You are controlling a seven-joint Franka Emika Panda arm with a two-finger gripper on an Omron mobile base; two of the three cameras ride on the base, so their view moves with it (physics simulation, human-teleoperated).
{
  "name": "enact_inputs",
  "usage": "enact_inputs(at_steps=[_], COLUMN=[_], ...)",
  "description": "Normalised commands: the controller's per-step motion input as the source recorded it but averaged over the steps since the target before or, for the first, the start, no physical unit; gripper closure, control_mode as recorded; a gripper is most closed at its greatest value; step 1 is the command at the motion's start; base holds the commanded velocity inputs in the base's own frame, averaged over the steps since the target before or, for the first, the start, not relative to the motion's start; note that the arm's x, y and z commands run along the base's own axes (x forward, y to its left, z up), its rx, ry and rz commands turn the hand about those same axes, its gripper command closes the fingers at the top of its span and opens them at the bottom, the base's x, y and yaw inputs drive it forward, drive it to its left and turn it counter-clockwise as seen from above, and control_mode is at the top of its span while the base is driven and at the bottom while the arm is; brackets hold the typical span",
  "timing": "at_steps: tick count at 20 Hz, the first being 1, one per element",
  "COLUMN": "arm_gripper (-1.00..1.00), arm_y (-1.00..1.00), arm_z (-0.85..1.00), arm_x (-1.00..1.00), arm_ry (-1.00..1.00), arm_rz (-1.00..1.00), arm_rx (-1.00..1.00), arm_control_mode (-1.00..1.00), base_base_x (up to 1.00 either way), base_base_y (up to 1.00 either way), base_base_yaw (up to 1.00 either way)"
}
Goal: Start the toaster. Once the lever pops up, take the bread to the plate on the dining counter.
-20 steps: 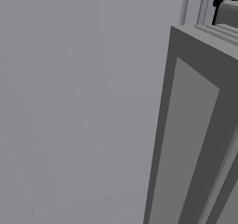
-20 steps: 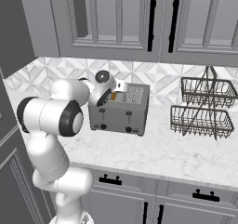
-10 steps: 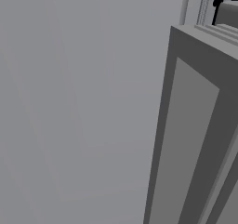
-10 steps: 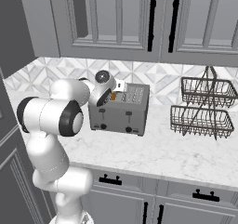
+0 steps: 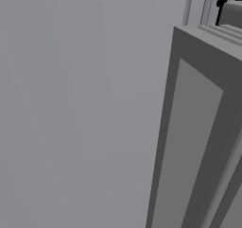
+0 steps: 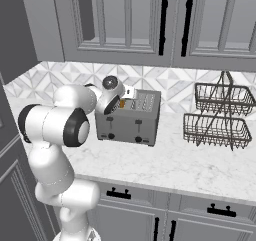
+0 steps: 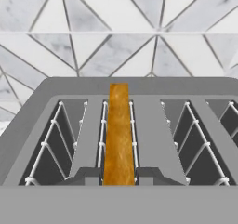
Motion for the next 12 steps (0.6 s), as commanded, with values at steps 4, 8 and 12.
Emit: enact_inputs(at_steps=[4, 8, 12], arm_gripper=[1.00, 1.00, 1.00], arm_y=[0.00, 0.00, 0.00], arm_z=[0.05, 0.11, 0.24], arm_x=[0.00, -0.09, -0.09], arm_ry=[-0.02, -0.12, -0.12], arm_rz=[0.00, 0.00, 0.00], arm_rx=[0.00, 0.00, 0.00], arm_control_mode=[-1.00, -1.00, -1.00], base_base_x=[0.00, 0.00, 0.00], base_base_y=[0.00, 0.00, 0.00], base_base_yaw=[0.00, 0.00, 0.00])
